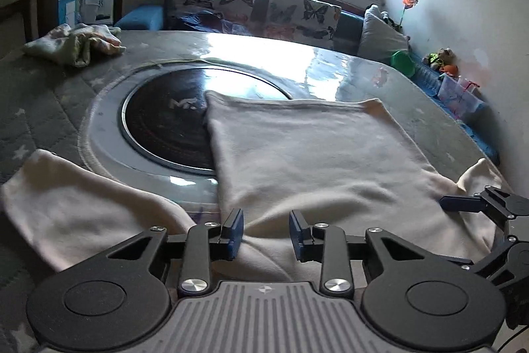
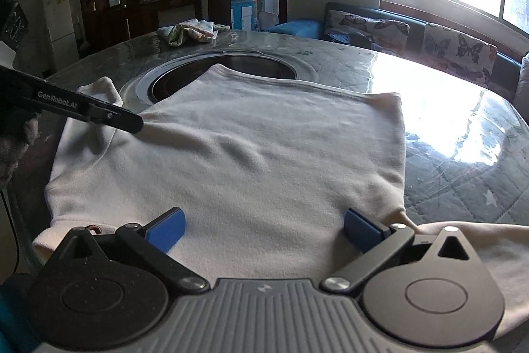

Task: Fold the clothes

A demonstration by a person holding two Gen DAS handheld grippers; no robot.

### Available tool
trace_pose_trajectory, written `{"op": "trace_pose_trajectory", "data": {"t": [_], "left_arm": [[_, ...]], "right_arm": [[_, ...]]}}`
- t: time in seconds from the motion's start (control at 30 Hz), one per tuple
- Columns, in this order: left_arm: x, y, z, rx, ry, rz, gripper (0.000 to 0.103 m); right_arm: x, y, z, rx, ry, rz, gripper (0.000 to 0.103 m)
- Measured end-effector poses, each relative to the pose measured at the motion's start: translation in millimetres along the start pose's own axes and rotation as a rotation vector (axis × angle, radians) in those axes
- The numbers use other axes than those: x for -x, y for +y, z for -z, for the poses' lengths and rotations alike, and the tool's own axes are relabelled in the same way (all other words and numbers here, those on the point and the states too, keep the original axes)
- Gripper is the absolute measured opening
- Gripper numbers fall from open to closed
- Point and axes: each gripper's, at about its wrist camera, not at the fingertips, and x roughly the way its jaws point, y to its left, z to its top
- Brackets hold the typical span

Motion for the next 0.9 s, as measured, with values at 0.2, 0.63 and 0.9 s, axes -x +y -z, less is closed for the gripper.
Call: {"op": "trace_pose_trajectory", "data": {"t": [0.2, 0.63, 0.9], "left_arm": [[-9.9, -18.1, -17.8, -0.013, -0.009, 0.090, 0.041], [-31.0, -13.4, -15.3, -0.123, 0.021, -0.011, 0.048], [-40.6, -48.7, -21.9, -0.166, 0.030, 0.092, 0.055]], "right_arm": [[1.1, 0.6, 0.9, 0.005, -0.005, 0.003, 0.103], [0.6, -0.7, 0.5, 0.002, -0.011, -0.002, 0.103], [0.4, -0.3, 1.6, 0.000, -0.013, -0.002, 0.103]]}}
